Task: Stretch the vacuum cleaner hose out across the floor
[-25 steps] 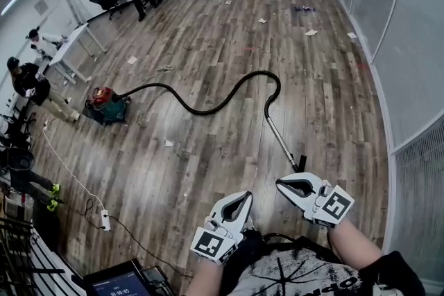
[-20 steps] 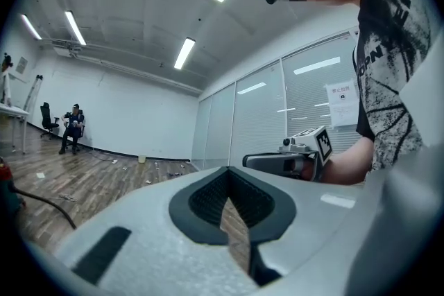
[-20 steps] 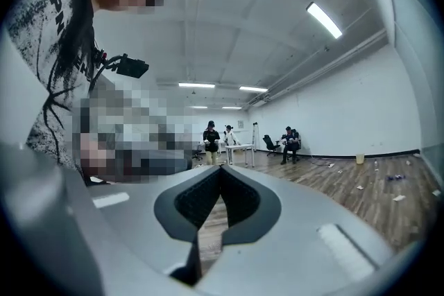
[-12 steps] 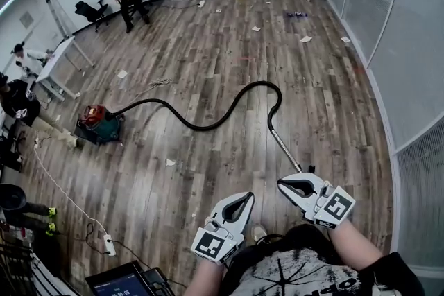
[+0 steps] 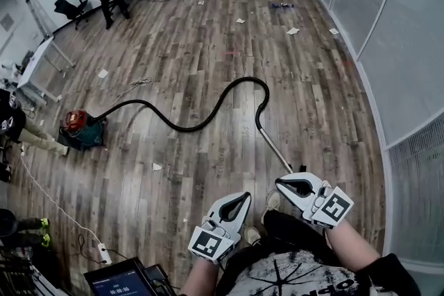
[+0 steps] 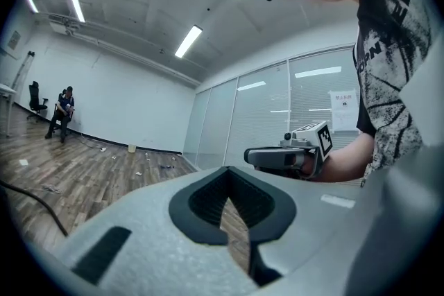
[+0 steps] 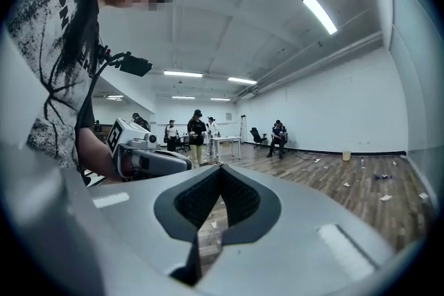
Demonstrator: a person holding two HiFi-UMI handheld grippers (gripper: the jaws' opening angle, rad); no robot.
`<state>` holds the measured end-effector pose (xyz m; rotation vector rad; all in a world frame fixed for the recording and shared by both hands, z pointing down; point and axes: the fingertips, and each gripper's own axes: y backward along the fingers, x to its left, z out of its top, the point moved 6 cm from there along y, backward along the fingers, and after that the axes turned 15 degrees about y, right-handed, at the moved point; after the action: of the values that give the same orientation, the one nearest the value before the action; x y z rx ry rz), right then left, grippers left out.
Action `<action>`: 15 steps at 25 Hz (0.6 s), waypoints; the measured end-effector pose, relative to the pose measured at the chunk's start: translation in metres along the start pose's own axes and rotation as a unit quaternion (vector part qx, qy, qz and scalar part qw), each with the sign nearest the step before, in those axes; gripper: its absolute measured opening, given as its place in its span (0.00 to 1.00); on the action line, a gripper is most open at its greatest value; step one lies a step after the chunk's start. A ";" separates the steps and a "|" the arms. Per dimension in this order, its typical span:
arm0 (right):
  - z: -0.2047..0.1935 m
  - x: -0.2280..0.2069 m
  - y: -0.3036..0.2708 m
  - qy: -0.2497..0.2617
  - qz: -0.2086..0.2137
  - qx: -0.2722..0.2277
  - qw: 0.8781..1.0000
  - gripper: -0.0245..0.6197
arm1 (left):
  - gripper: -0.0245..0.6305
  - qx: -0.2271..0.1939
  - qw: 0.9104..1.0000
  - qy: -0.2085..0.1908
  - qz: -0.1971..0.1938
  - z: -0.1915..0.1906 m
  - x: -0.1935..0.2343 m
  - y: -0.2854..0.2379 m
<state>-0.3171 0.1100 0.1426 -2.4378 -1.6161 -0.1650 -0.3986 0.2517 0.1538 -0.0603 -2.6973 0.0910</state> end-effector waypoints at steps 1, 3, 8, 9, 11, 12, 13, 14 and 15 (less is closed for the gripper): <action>-0.004 -0.009 0.000 -0.002 -0.005 0.000 1.000 0.05 | 0.04 -0.008 1.000 -0.004 -0.010 0.004 0.003 -0.010; -0.013 -0.032 0.000 -0.006 -0.014 0.001 1.000 0.05 | 0.04 -0.007 1.000 -0.009 -0.018 0.012 0.011 -0.035; -0.031 -0.119 0.002 0.006 -0.037 0.003 0.999 0.05 | 0.04 0.016 0.999 -0.023 -0.036 0.040 0.035 -0.125; -0.035 -0.133 0.003 0.007 -0.041 0.001 0.999 0.05 | 0.04 0.028 0.999 -0.028 -0.037 0.044 0.039 -0.139; -0.039 -0.159 0.007 0.021 -0.049 -0.010 0.999 0.05 | 0.04 0.046 0.997 -0.036 -0.042 0.049 0.046 -0.167; -0.042 -0.171 0.009 0.035 -0.053 -0.017 0.998 0.05 | 0.04 0.050 0.997 -0.039 -0.046 0.051 0.048 -0.180; -0.045 -0.182 0.011 0.046 -0.057 -0.019 0.997 0.05 | 0.04 0.054 0.996 -0.041 -0.051 0.053 0.050 -0.193; -0.049 -0.192 0.014 0.051 -0.062 -0.017 0.997 0.05 | 0.04 0.058 0.996 -0.043 -0.056 0.054 0.052 -0.205; -0.053 -0.201 0.017 0.051 -0.068 -0.016 0.996 0.05 | 0.04 0.063 0.995 -0.046 -0.061 0.055 0.052 -0.217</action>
<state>-0.3792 -0.0891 0.1498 -2.3014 -1.7458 -0.3337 -0.4754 0.0357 0.1425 0.1498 -2.7721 0.2308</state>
